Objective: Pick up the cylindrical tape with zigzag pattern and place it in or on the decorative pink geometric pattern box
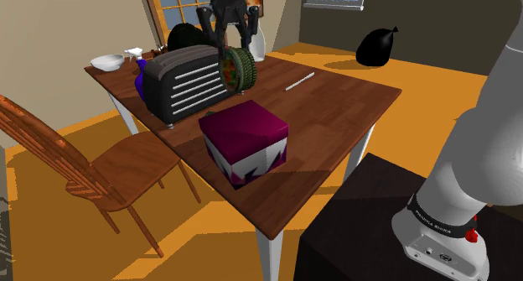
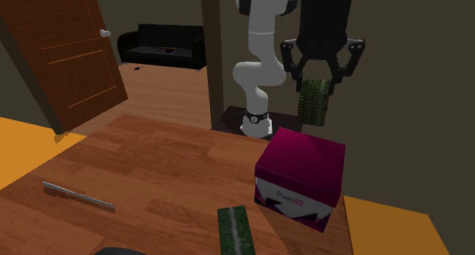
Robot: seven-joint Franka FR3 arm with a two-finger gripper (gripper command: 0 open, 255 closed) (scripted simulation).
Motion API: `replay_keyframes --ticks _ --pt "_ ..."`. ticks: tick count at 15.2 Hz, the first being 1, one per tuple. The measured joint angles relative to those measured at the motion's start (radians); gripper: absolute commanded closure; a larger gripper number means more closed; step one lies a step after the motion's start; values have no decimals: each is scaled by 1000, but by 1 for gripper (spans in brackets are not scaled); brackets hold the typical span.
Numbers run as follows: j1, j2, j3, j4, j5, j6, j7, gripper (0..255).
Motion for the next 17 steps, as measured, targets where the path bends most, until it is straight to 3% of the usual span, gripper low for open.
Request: replay_keyframes --ticks 17 --pt "-2 -50 -1 -296 10 244 -30 255"
